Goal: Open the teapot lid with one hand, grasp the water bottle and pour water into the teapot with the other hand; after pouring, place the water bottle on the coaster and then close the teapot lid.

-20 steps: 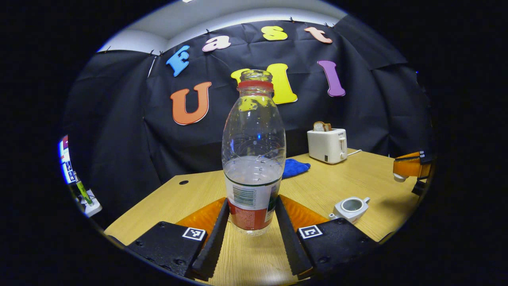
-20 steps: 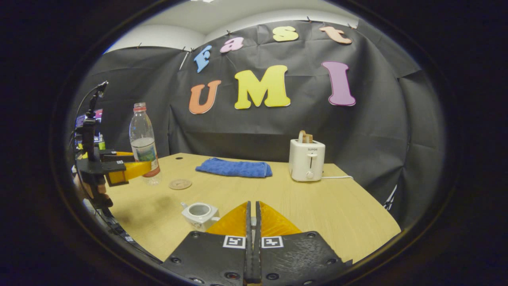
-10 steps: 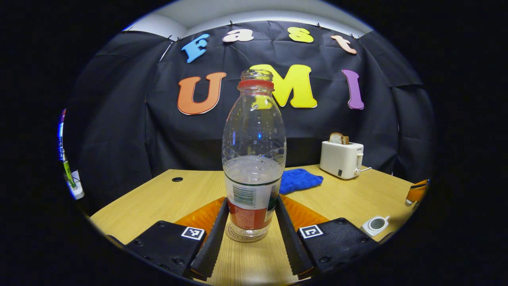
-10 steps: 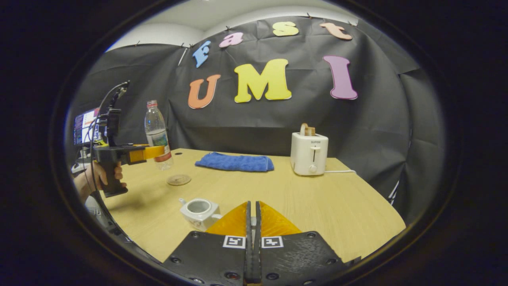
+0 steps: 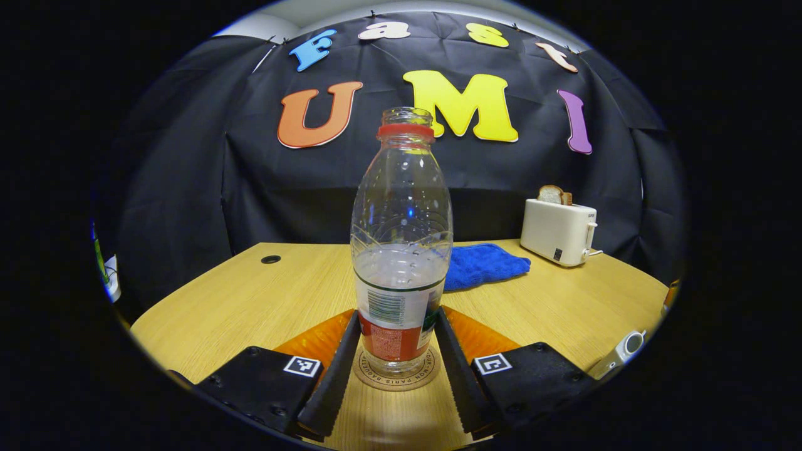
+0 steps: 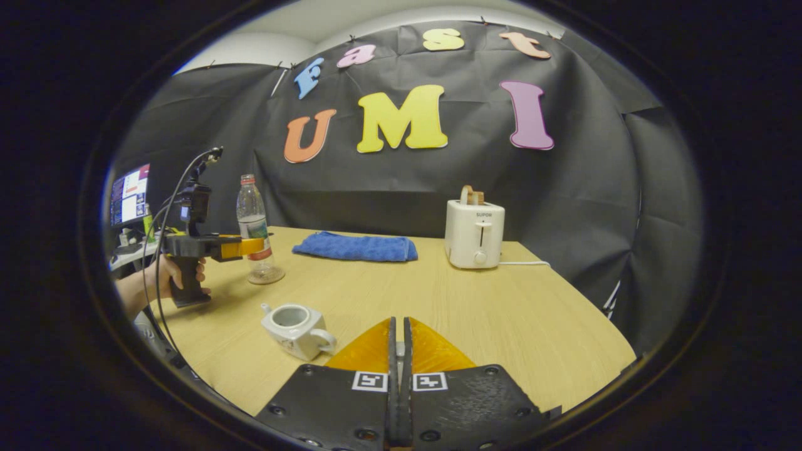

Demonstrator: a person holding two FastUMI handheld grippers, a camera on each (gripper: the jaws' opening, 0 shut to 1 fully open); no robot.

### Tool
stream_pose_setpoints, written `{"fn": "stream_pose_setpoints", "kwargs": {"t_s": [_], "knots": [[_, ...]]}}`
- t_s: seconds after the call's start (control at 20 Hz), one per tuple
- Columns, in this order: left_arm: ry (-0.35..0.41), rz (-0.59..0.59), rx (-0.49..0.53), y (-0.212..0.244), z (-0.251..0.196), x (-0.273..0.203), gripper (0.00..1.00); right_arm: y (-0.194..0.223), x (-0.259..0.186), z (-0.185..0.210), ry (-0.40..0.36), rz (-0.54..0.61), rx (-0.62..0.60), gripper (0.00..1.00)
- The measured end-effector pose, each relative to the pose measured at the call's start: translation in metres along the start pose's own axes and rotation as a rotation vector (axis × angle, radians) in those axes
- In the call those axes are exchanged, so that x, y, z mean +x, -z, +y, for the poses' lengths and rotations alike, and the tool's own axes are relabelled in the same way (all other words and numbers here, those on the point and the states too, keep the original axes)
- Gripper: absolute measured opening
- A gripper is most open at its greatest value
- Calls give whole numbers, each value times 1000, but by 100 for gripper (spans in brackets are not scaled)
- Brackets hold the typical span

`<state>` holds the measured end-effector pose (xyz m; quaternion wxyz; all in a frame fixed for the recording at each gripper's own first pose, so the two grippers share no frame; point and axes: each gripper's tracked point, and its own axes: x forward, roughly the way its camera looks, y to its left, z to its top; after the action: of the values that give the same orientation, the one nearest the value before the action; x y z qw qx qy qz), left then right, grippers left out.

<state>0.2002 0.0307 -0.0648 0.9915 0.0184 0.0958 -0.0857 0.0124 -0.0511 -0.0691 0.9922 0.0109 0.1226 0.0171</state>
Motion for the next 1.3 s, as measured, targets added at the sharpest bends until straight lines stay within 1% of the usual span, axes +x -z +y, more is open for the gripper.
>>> {"fn": "stream_pose_setpoints", "kwargs": {"t_s": [0.1, 0.55, 0.65, 0.7, 0.8, 0.85, 0.9, 0.95, 1.1, 1.3], "knots": [[-8, 7, -3, 2, 3, 1, 75, 2, 2, 1, -2, 6, 4, 0], [-3, 46, -7, 12, 2, 3, 77, 1, 3, 3, -7, 6, 2, 0], [7, 60, -9, 14, -1, 3, 79, 1, 3, 3, -7, 5, 3, 0], [15, 70, -9, 16, -3, 3, 85, 1, 4, 4, -10, 6, 4, 0], [20, 79, -16, 17, -4, 2, 90, 2, 1, 6, -14, 4, 1, 0], [19, 85, -17, 19, -3, 0, 90, 0, 1, 8, -17, 3, 1, 0], [13, 89, -18, 18, -2, -2, 96, 0, 1, 9, -18, -1, 3, 0], [11, 95, -20, 19, -2, -5, 100, -2, 1, 10, -21, -2, 4, 0], [1, 108, -46, 19, 0, -21, 100, -6, 1, 15, -29, -11, -3, 0], [-14, 71, -97, 7, 2, -55, 100, -20, 2, 35, -69, -45, -13, 0]]}}
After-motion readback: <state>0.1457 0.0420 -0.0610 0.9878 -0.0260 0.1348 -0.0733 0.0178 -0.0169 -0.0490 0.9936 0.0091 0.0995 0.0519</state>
